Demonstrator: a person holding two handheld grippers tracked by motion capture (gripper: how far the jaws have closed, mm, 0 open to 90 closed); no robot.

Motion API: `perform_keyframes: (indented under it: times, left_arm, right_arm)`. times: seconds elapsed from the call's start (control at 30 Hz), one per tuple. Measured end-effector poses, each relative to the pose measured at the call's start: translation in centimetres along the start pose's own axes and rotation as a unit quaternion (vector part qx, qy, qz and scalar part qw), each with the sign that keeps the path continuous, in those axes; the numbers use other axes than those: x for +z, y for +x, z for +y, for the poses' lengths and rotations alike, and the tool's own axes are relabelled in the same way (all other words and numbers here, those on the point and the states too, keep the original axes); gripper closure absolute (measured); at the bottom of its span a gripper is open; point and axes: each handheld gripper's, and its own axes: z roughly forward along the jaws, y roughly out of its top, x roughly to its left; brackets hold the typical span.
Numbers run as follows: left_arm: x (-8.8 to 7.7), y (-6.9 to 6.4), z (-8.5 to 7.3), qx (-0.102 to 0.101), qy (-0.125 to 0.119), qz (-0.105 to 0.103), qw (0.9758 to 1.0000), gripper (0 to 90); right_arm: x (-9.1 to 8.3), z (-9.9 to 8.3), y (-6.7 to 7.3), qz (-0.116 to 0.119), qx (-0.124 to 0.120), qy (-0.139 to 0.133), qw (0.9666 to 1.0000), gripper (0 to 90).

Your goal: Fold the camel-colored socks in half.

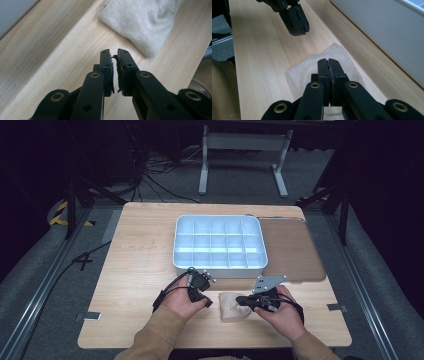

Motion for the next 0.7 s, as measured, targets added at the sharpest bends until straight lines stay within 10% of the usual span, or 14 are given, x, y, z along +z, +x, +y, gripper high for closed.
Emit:
perform_keyframes:
  times: [0.7]
  left_arm:
    - [1.0, 0.3, 0.0, 0.000, 0.019, -0.002, 0.9998, 82.7]
  right_arm:
    - [2.3, -1.3, -0.8, -0.003, 0.012, 0.048, 0.9988, 89.8]
